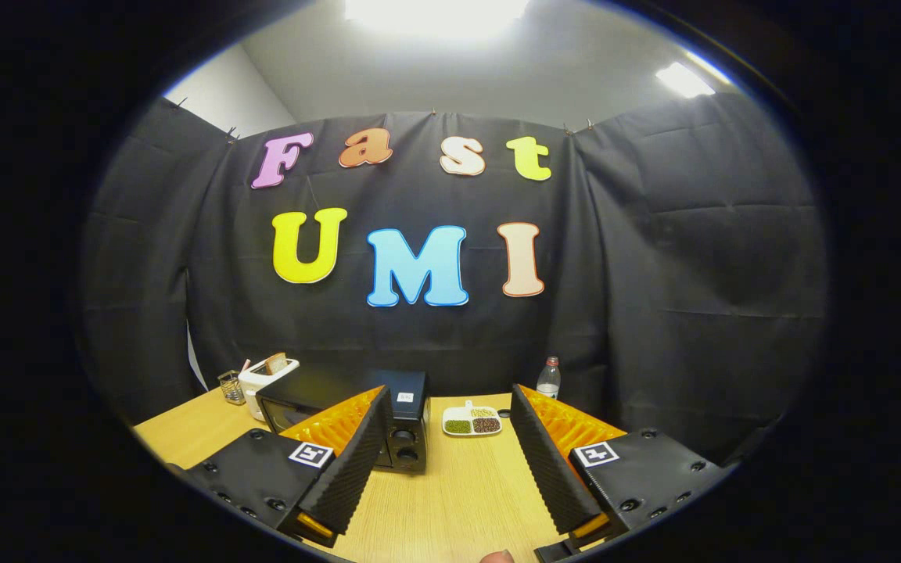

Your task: Open the toaster oven, put the food inside, and close the toaster oven door.

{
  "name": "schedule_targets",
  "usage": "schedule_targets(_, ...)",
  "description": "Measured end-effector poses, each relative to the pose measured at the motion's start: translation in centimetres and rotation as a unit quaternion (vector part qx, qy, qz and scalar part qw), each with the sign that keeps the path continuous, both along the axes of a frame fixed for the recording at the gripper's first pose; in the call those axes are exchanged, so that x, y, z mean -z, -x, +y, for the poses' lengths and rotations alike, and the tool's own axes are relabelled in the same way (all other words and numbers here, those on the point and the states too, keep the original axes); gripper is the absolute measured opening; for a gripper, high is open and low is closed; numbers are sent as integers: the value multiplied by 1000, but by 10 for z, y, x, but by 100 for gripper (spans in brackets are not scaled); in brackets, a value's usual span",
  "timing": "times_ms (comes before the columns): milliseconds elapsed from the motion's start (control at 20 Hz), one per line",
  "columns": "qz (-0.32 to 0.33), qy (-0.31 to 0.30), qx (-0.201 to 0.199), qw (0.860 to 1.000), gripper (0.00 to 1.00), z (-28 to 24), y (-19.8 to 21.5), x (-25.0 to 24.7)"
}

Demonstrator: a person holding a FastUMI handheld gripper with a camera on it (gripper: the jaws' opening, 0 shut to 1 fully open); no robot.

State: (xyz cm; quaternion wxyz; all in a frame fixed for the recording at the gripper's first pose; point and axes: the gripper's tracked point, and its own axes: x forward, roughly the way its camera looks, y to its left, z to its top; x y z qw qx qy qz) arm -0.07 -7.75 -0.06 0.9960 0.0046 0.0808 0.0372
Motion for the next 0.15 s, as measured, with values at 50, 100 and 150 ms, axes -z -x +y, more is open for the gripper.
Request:
schedule_targets(50,2,-3,-2,1000,96,-1,-1,1)
schedule_targets(100,2,-6,-2,1000,96,-1,-2,1)
schedule_targets(150,3,-9,-3,1000,96,-1,-2,1)
